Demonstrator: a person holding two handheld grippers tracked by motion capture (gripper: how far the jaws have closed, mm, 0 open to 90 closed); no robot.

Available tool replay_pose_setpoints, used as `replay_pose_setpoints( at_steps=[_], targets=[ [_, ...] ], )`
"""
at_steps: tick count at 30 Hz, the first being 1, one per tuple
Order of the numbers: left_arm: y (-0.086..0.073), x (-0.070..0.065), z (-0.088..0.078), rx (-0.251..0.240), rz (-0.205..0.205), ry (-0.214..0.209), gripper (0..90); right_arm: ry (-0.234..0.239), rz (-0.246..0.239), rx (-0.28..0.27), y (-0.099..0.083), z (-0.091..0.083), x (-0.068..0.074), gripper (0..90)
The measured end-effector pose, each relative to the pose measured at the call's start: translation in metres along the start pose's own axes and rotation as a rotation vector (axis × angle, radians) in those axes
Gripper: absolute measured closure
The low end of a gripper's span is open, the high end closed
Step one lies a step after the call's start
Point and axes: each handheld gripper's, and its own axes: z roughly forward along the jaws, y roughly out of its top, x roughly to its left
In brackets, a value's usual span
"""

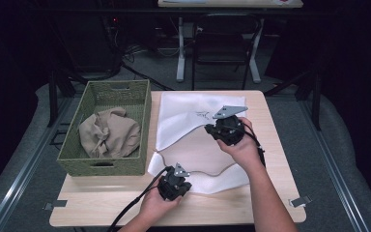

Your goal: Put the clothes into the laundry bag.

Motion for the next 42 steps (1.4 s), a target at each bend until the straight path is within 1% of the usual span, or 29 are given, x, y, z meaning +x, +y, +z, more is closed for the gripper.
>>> replay_pose_setpoints(
  at_steps=[5,8,13,18,19,23,28,33,34,36,42],
  targets=[
    [-0.001,0.0,0.003,0.009,-0.005,0.013,86.9,0.006,-0.015,0.002,0.001,-0.001,0.005,87.3],
    [-0.001,0.0,0.005,0.012,-0.013,0.009,87.0,0.003,-0.025,0.005,0.002,-0.002,0.007,87.3],
    [-0.001,0.0,0.007,0.013,-0.023,0.005,89.4,0.0,-0.025,0.006,0.001,-0.001,0.007,87.3],
    [0.0,-0.005,0.009,0.011,-0.02,-0.009,89.9,0.003,-0.008,0.005,-0.001,0.0,0.005,87.3],
    [0.0,-0.006,0.01,0.011,-0.022,-0.016,89.9,0.005,-0.008,0.007,-0.002,0.001,0.004,87.3],
    [0.001,-0.008,0.011,0.012,-0.017,-0.014,89.9,0.008,-0.007,0.002,-0.002,0.003,0.005,87.3],
    [0.001,-0.008,0.012,0.009,-0.027,-0.019,89.9,0.006,-0.007,-0.003,-0.002,0.002,0.006,87.3],
    [0.001,-0.008,0.012,0.011,-0.033,-0.02,89.9,0.028,-0.008,-0.025,0.0,0.0,0.008,87.3],
    [0.001,-0.008,0.012,0.009,-0.038,-0.024,89.9,0.027,-0.014,-0.026,0.0,-0.001,0.01,87.3],
    [0.002,-0.008,0.012,0.006,-0.037,-0.022,89.8,0.029,-0.022,-0.028,0.001,-0.001,0.012,87.3],
    [0.002,-0.008,0.013,0.002,-0.044,-0.027,89.6,0.043,-0.026,-0.029,0.002,0.001,0.015,87.3]
  ],
)
